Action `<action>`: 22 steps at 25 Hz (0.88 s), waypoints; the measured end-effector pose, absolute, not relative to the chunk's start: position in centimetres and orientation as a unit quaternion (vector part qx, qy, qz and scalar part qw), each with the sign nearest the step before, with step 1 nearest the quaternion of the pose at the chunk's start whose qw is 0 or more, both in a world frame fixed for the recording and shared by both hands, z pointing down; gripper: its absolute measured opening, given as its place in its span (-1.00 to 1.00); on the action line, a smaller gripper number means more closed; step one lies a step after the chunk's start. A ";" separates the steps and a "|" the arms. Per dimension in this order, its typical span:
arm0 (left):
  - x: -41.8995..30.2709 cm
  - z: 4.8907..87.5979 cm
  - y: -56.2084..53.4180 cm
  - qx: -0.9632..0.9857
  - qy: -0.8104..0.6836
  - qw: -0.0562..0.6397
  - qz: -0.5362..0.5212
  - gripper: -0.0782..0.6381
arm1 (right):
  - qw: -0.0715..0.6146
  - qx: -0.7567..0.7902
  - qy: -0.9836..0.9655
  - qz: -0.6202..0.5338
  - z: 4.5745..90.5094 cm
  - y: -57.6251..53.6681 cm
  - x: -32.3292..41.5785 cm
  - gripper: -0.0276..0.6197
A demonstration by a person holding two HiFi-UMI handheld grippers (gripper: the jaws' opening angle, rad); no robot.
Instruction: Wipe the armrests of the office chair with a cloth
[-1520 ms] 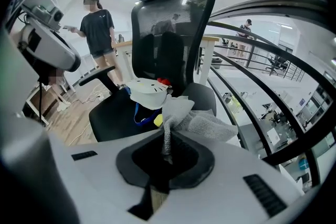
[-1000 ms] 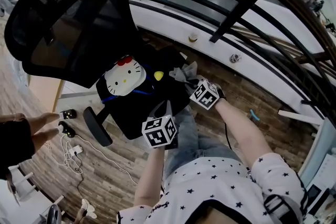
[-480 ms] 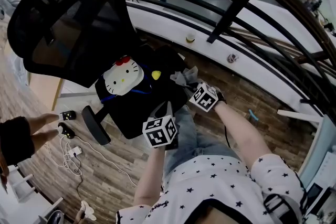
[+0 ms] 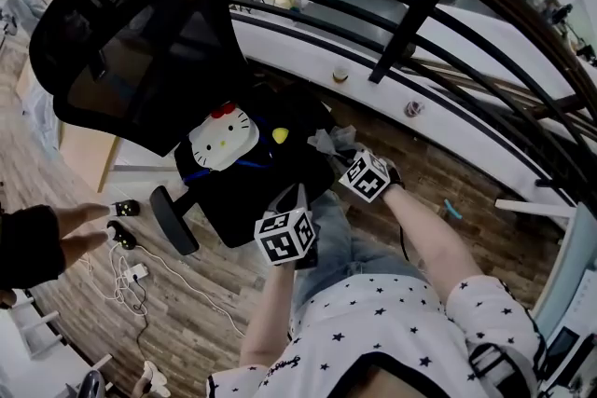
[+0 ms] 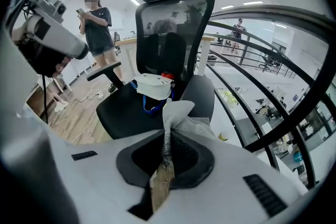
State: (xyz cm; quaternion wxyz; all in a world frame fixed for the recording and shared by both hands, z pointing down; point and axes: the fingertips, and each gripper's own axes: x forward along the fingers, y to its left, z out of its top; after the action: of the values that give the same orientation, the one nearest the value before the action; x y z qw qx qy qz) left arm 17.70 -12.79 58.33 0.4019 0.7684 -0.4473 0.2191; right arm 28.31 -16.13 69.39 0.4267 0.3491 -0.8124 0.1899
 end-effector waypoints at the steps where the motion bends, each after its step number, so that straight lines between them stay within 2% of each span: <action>1: 17.6 58.1 -12.6 0.769 -0.449 0.400 0.218 -0.76 | 0.422 0.353 -0.813 0.190 69.0 -15.9 28.4 -0.83; 22: 16.5 54.0 -7.6 0.776 -0.481 0.366 0.182 -0.76 | 0.246 0.463 -0.830 0.192 55.3 -9.0 29.3 -0.83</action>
State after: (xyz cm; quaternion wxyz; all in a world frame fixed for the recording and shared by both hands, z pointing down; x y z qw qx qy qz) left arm 16.49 -7.61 54.05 0.3658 0.7760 -0.4806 0.1817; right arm 29.28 -9.03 55.34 0.2460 0.4629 -0.8296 0.1922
